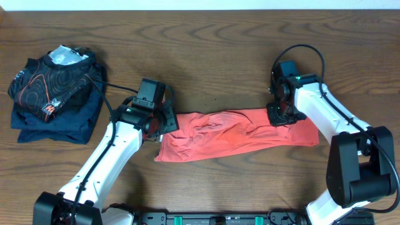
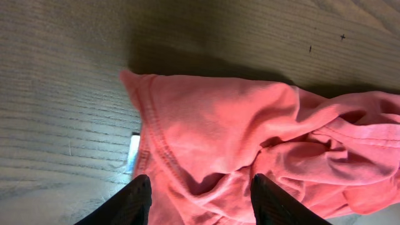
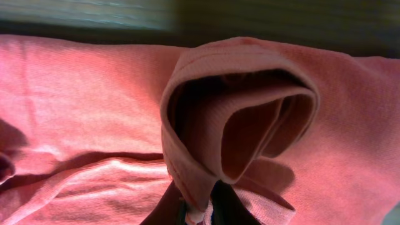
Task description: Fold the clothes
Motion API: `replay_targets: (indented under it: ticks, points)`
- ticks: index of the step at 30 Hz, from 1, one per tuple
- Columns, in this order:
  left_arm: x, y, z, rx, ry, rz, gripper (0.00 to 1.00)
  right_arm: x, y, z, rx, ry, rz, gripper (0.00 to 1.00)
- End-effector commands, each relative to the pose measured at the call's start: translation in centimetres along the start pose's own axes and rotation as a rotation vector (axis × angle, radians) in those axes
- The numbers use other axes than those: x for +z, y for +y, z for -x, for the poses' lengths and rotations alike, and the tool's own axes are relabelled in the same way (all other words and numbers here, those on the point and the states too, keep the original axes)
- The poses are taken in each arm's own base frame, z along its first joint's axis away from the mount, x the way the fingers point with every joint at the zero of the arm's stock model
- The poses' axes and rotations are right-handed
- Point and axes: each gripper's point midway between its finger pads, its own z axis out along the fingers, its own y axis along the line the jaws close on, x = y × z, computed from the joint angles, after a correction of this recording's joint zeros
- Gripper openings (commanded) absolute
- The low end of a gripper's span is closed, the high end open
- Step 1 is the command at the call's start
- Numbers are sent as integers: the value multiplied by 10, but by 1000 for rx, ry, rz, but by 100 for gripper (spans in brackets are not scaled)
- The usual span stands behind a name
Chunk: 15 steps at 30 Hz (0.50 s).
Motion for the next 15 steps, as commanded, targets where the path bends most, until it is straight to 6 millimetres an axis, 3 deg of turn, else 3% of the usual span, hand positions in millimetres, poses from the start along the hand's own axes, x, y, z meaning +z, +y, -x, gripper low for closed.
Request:
replay_targets:
  ticks: [1, 15]
  points:
    - [-4, 0, 7, 12, -20, 4, 53, 1, 13, -3, -2, 8, 37, 10]
    - [-4, 0, 6, 22, -20, 4, 54, 0, 26, -9, -21, 33, 98, 13]
